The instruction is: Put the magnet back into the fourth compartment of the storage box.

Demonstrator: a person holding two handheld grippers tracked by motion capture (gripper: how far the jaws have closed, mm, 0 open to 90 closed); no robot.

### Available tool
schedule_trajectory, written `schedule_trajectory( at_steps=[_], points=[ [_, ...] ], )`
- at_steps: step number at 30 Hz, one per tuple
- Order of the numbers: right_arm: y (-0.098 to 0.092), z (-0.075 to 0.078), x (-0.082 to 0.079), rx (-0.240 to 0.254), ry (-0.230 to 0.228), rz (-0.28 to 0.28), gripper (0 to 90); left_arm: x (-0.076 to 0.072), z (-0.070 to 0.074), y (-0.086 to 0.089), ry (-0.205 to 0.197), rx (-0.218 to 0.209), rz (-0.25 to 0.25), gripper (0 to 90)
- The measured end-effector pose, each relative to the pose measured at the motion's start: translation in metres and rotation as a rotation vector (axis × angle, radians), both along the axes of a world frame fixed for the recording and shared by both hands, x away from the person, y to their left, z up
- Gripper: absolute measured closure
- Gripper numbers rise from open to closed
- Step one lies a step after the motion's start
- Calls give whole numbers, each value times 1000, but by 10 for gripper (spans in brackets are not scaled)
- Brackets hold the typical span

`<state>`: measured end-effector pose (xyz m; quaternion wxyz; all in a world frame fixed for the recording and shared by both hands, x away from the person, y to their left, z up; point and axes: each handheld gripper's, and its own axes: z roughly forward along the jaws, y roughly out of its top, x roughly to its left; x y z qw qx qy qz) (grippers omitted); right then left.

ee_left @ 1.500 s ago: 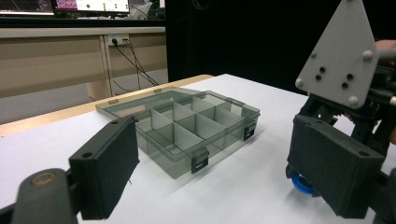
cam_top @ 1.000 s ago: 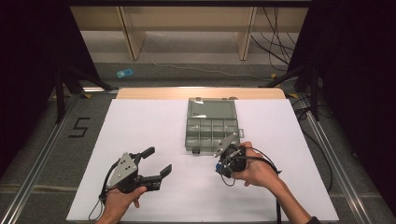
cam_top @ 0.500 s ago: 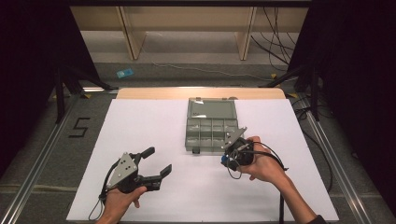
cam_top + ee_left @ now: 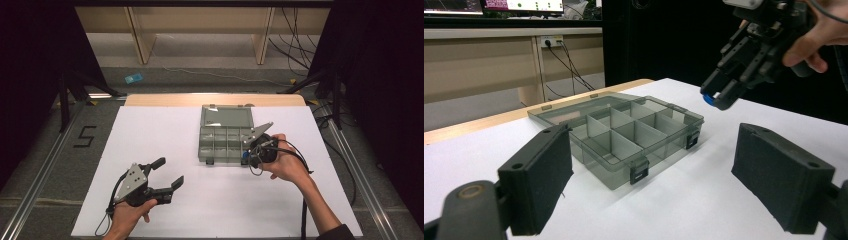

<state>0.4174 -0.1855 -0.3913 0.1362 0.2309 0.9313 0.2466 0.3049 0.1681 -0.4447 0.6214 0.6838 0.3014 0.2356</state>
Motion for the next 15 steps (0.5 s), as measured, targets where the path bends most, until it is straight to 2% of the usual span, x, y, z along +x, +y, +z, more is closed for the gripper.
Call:
schedule_trajectory(
  at_steps=[14, 15],
  points=[
    [-2, -4, 33, 30, -49, -64, 626, 0, 0, 0, 2, -1, -4, 157],
    [-2, -4, 35, 33, -51, -56, 626, 1, 0, 0, 2, 0, -4, 157]
  ],
)
